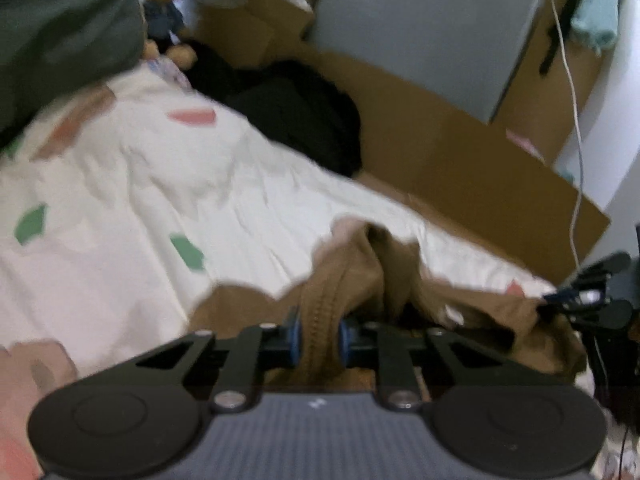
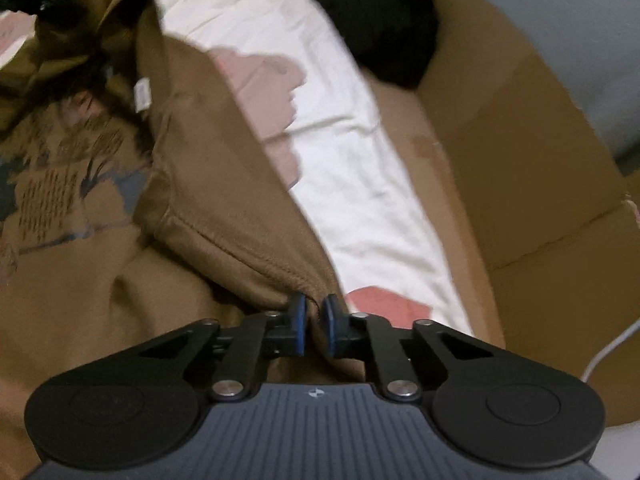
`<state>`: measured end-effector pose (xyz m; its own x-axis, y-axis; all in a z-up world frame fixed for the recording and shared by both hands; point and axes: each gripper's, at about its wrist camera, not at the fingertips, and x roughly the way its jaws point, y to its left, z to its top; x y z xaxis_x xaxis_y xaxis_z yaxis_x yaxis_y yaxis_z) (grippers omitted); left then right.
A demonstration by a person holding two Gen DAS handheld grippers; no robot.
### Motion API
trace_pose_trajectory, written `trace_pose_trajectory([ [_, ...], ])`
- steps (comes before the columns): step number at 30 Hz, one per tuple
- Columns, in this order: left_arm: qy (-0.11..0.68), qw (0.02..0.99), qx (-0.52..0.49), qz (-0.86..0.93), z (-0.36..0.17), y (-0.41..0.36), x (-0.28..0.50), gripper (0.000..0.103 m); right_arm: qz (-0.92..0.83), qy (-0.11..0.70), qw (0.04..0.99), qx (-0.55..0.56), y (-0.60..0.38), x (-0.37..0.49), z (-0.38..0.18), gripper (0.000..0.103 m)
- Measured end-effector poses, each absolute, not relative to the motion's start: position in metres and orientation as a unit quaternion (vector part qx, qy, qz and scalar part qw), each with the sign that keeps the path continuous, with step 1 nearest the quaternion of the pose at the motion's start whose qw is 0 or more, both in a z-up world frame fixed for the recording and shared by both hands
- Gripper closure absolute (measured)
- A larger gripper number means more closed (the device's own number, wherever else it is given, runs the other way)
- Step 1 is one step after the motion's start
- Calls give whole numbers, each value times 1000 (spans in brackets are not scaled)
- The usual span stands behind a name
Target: Fold clothes
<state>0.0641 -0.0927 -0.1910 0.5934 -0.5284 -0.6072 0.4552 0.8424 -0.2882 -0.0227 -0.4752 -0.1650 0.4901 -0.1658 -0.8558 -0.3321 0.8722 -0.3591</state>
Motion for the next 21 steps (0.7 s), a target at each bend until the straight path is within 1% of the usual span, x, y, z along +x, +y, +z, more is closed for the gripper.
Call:
trace_pose_trajectory([
  [3, 342, 899, -47, -270, -177, -86, 78, 91, 31, 491, 840, -227, -487, -20, -153, 95],
  [11, 291, 914, 23, -281, -143, -96, 123, 91, -14, 467, 871, -152, -515, -7, -129, 95],
  [21, 301, 895, 102, -312, -127, -118, 191, 92, -29, 459, 875, -154, -523, 13, -128, 95],
])
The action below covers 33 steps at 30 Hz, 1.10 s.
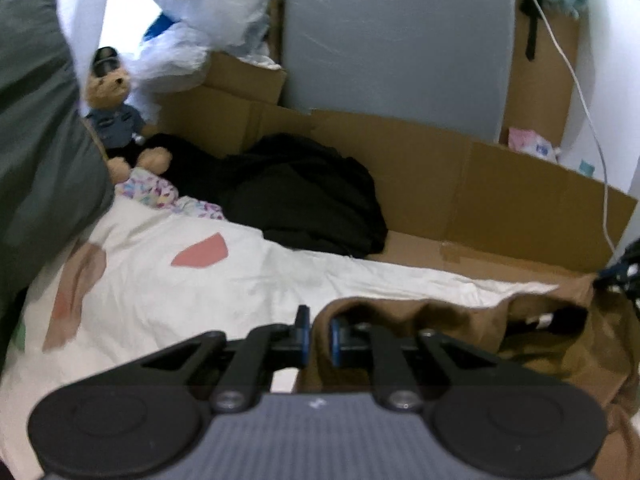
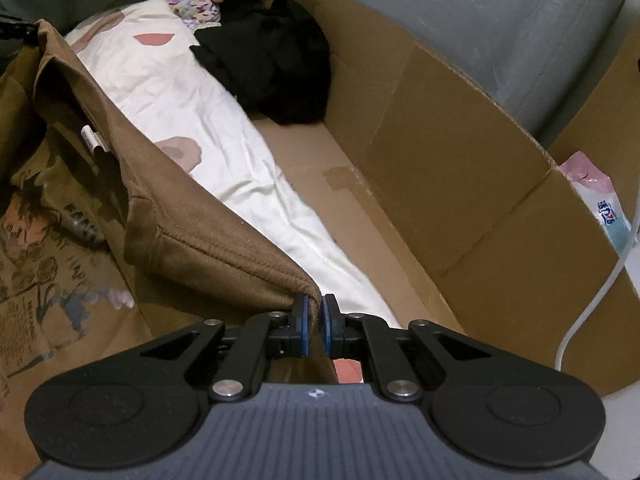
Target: Fold clothes
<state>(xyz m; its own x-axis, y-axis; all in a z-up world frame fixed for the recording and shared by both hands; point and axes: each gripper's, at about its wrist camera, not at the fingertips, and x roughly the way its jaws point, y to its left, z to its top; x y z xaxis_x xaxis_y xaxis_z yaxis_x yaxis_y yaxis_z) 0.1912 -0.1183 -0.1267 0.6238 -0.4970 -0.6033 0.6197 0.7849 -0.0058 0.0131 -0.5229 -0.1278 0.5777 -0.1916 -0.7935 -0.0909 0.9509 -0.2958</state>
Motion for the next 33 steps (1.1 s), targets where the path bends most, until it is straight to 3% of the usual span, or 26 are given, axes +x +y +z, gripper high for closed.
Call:
trace_pose_trajectory([
  [23, 370, 881, 125, -268, -192, -168, 298, 96, -73, 447, 884, -110, -571, 109, -170, 97],
  [25, 383, 878, 126, -259, -200, -171, 304, 90, -73, 450, 884, -106, -576, 118, -175, 97],
  [27, 412, 874, 117, -230, -213, -171, 314, 74, -73, 456, 883, -90, -582, 125, -181, 97],
  [31, 411, 878, 117, -217, -222, -168, 312, 53, -95, 465, 877, -71, -590, 130, -194, 93],
  [33, 401, 883, 130, -206, -219, -166, 305, 31, -100, 466, 877, -63, -592, 125, -196, 91],
])
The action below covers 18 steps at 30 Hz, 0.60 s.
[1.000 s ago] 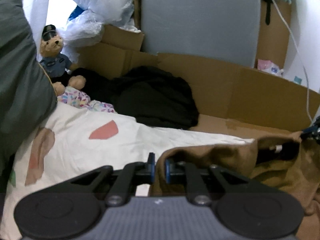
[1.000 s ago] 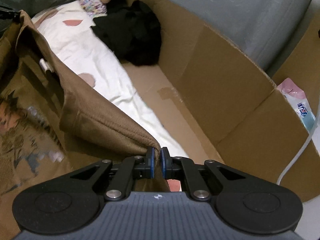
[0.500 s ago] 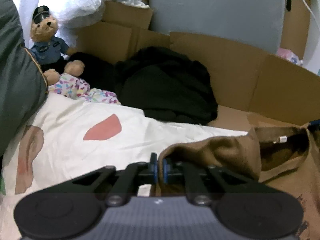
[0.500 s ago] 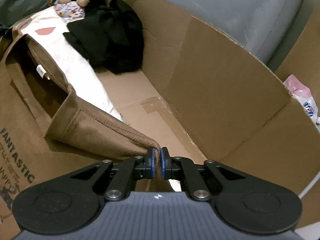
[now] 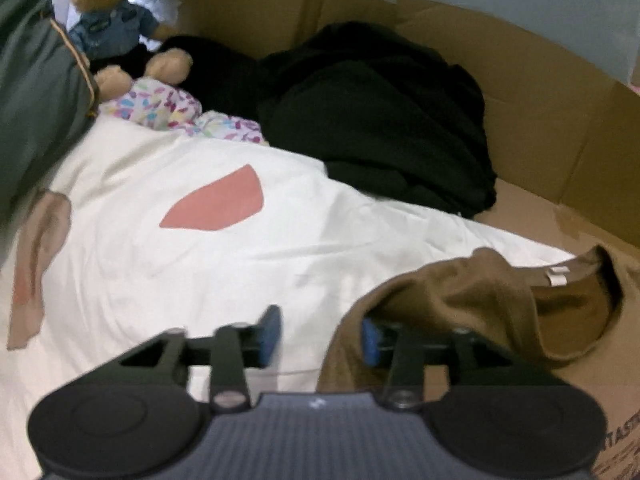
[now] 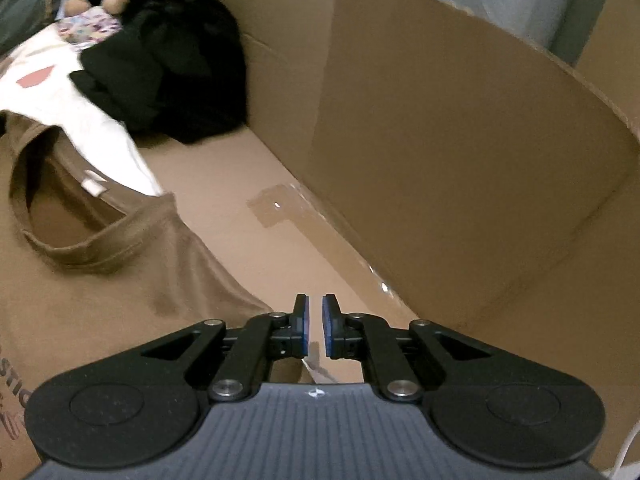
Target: Fold clothes
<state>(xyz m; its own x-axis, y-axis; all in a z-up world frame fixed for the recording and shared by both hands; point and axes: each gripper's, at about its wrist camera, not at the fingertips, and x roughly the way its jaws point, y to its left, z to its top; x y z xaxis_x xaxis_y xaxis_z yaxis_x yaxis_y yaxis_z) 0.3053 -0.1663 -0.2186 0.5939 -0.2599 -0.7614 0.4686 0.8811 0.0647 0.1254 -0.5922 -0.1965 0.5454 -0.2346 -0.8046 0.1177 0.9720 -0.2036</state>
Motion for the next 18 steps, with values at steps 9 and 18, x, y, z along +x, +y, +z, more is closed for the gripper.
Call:
trace_pose_trajectory([
  [9, 370, 894, 135, -213, -193, -155, 281, 31, -78, 451, 885, -83, -573, 109, -187, 68],
  [18, 357, 888, 138, -257, -196, -177, 256, 31, -35, 447, 891, -77, -536, 111, -181, 68],
])
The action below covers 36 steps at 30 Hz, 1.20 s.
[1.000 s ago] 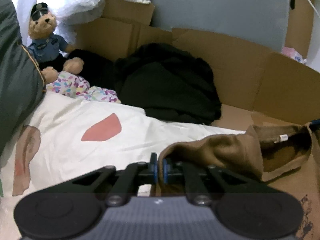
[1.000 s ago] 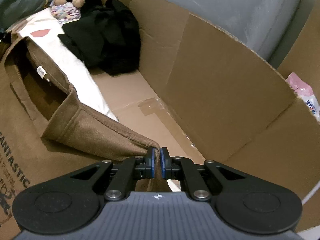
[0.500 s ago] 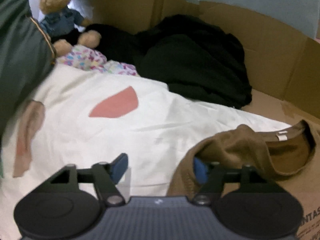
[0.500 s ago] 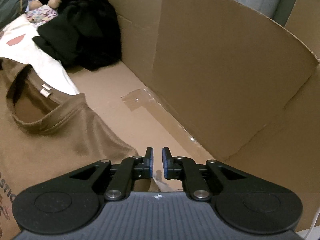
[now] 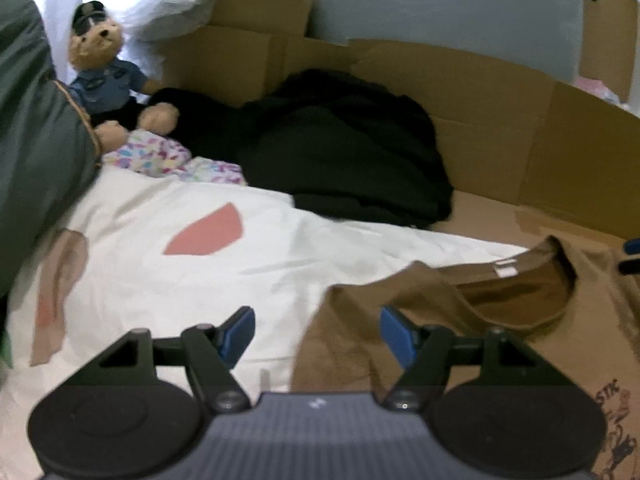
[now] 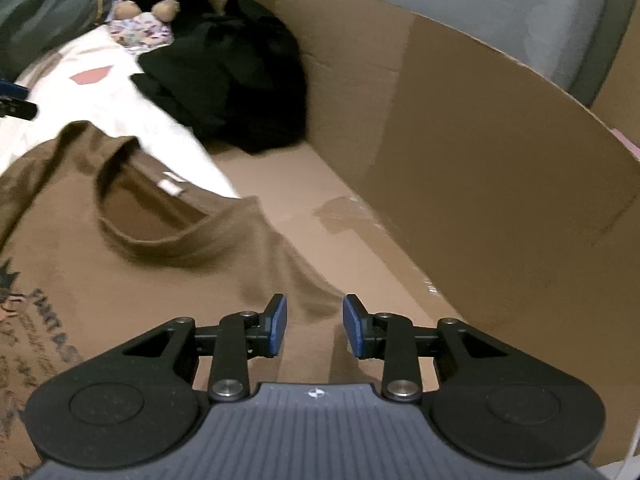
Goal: Fold clothes
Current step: 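Lay the shirt flat on the bed and open both grippers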
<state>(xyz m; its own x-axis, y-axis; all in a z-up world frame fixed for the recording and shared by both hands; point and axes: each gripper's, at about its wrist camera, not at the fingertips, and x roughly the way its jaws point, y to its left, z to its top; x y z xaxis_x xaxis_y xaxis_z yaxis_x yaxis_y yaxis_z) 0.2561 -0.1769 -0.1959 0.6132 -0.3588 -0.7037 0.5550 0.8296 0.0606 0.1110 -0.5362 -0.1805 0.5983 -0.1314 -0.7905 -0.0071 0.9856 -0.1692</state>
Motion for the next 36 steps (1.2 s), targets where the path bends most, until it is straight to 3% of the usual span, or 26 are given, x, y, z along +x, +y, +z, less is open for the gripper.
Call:
trace_pose_trajectory([
  [12, 405, 855, 143, -290, -238, -219, 223, 31, 4, 487, 872, -45, -493, 126, -212, 68],
  [16, 432, 854, 86, -276, -244, -211, 214, 31, -40, 512, 858, -31, -494, 118, -217, 67],
  [19, 429, 857, 64, -277, -234, -200, 193, 30, -39, 506, 862, -22, -494, 107, -208, 62],
  [25, 411, 866, 86, -270, -213, -173, 140, 17, -4, 485, 873, -43, -479, 73, -183, 55],
  [36, 394, 870, 145, -258, -221, -175, 78, 17, 18, 489, 870, -56, -464, 12, -153, 50],
])
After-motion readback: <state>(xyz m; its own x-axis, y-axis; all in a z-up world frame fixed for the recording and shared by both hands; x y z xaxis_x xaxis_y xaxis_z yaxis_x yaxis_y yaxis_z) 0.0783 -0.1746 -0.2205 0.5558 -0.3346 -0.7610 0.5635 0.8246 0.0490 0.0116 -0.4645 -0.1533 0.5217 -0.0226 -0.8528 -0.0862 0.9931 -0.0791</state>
